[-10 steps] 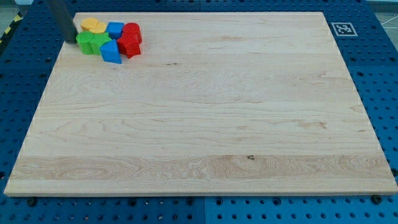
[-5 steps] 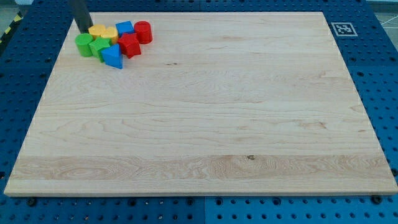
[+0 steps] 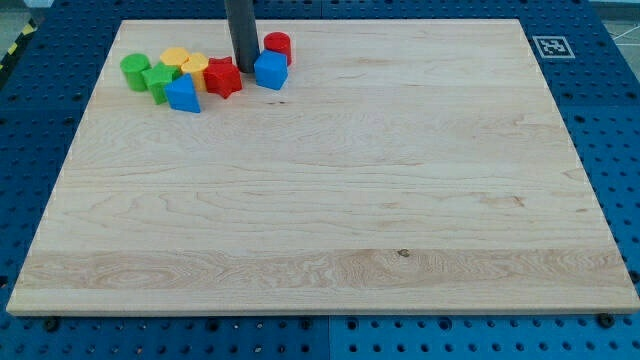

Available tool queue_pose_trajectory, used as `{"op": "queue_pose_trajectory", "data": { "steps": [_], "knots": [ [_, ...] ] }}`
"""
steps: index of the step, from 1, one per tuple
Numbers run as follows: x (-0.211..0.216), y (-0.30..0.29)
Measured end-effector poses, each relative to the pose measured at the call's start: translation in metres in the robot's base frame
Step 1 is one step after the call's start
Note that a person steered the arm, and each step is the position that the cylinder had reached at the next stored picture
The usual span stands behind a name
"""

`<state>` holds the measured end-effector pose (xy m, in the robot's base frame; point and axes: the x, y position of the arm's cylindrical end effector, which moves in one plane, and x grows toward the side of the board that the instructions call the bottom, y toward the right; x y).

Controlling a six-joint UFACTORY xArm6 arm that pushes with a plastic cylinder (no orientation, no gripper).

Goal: Slide the red circle and the blue cube to the center of the board

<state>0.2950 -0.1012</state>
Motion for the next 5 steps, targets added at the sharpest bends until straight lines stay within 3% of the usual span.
{"op": "queue_pose_trajectory", "data": {
  "steps": [2,3,4,5],
  "knots": [
    [0.020,0.000],
    [-0.002,-0.001],
    [-0.063,0.009],
    [-0.063,0.042]
  ]
}}
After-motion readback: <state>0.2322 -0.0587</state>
